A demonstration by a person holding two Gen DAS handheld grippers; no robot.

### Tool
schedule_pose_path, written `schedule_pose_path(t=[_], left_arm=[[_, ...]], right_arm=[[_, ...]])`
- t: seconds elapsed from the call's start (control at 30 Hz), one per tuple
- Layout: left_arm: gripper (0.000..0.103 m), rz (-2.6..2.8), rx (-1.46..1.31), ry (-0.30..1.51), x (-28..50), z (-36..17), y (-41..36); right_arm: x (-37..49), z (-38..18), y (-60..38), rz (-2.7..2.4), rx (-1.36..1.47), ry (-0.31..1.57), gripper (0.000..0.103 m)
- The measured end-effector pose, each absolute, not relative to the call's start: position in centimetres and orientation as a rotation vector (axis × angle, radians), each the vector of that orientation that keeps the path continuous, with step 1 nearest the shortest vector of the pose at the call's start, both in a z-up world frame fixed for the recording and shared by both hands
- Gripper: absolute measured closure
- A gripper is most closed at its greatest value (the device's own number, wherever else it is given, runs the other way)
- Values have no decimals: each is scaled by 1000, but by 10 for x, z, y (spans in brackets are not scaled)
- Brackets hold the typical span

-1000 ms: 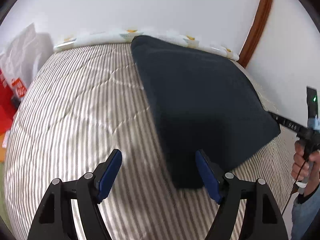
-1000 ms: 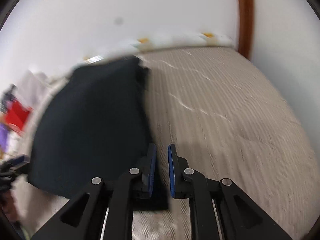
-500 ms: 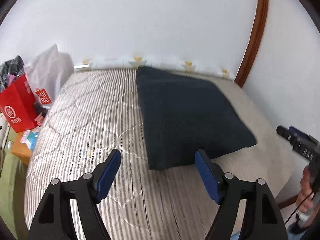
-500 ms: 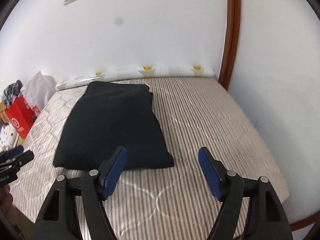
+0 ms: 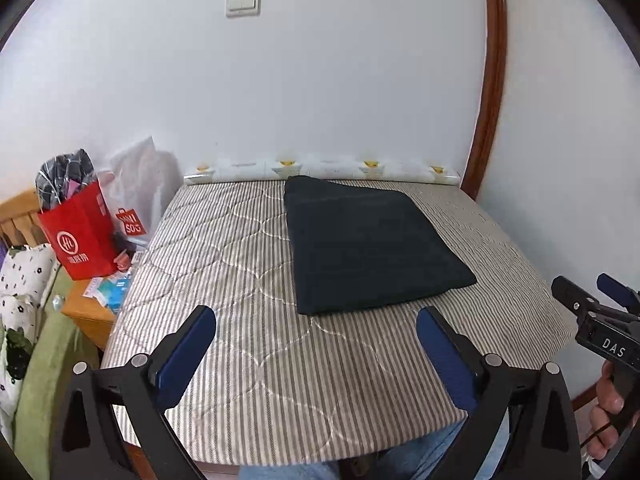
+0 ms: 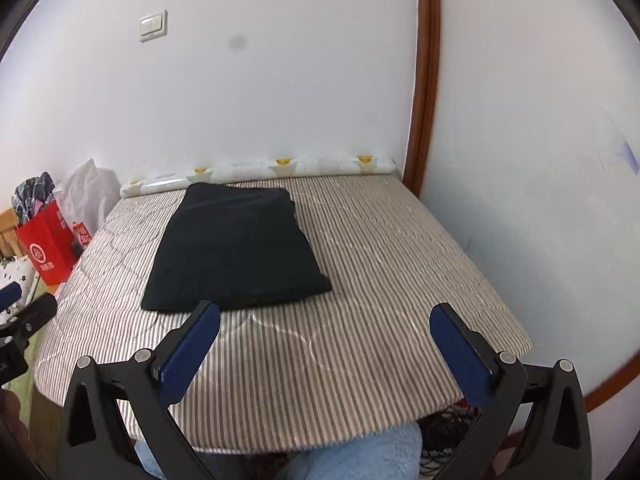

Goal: Fold small clothes

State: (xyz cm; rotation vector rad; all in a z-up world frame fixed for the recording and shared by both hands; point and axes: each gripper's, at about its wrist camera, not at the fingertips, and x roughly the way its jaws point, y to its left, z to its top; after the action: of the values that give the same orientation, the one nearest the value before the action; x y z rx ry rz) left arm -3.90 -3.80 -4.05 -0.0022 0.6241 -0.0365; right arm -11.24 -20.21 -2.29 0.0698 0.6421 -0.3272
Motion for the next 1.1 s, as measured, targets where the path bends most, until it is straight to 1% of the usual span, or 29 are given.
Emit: schedule_pose_path(t=[0.33,1.1], left_arm=[[2,-59,12,598,-62,-37,-51],[2,-43,6,607,-65,-42,-53]], right_arm=[[-136,-26,-195,-330,52,652,0],[-153,-14,-194,-346,49,619,0]])
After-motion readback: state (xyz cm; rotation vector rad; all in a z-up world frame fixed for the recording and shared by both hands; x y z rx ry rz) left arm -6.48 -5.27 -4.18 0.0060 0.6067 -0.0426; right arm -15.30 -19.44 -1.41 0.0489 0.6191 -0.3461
